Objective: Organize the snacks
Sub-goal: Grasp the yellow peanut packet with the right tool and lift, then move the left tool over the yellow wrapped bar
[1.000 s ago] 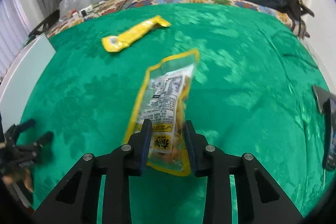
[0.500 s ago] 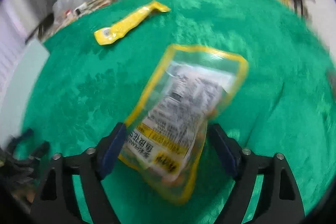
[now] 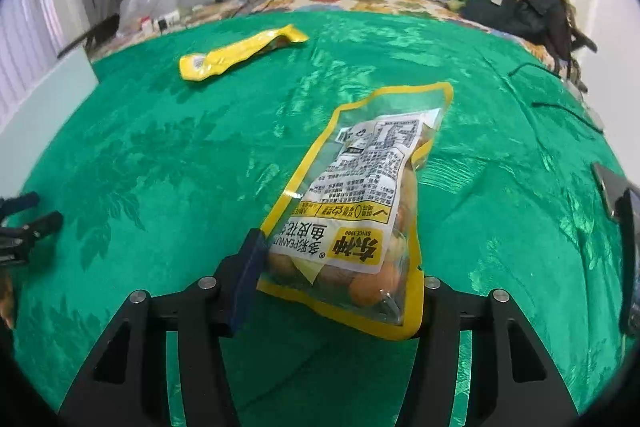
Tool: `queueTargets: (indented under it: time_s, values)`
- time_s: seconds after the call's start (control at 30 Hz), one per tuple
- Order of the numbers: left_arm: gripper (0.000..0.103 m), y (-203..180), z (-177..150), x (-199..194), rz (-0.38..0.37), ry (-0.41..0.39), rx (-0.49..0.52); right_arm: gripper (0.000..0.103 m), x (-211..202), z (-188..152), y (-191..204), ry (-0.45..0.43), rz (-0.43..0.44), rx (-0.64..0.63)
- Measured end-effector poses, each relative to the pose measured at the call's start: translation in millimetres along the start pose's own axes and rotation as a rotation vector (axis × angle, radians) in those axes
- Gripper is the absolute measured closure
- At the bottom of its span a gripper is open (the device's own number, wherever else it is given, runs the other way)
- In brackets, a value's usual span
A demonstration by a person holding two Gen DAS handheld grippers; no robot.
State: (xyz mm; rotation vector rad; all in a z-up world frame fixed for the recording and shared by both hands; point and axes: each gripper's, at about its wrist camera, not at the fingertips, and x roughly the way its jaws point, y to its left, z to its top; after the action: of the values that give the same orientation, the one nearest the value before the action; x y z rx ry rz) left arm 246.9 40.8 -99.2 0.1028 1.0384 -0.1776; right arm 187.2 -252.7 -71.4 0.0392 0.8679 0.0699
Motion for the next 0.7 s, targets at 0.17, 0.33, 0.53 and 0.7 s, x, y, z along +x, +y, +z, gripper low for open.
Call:
queueTargets:
  time_s: [0.17, 0.33, 0.53, 0.7]
  values:
    - [0.001, -33, 86, 5, -0.024, -0.039, 0.105, 0.042, 2, 2, 1, 0.004, 0.004, -0.005]
    - [0.001, -96, 169, 39, -0.037, -0.025, 0.262, 0.036, 4, 3, 4, 0.01, 0.01, -0.018]
    - [0.001, -141, 224, 109, 0.006, 0.071, 0.29, 0.033, 5, 2, 5, 0.012, 0.015, -0.026]
    - [0.039, -120, 229, 118, -0.084, 0.07, 0.095, 0.029, 5, 3, 5, 0.013, 0.029, -0.029]
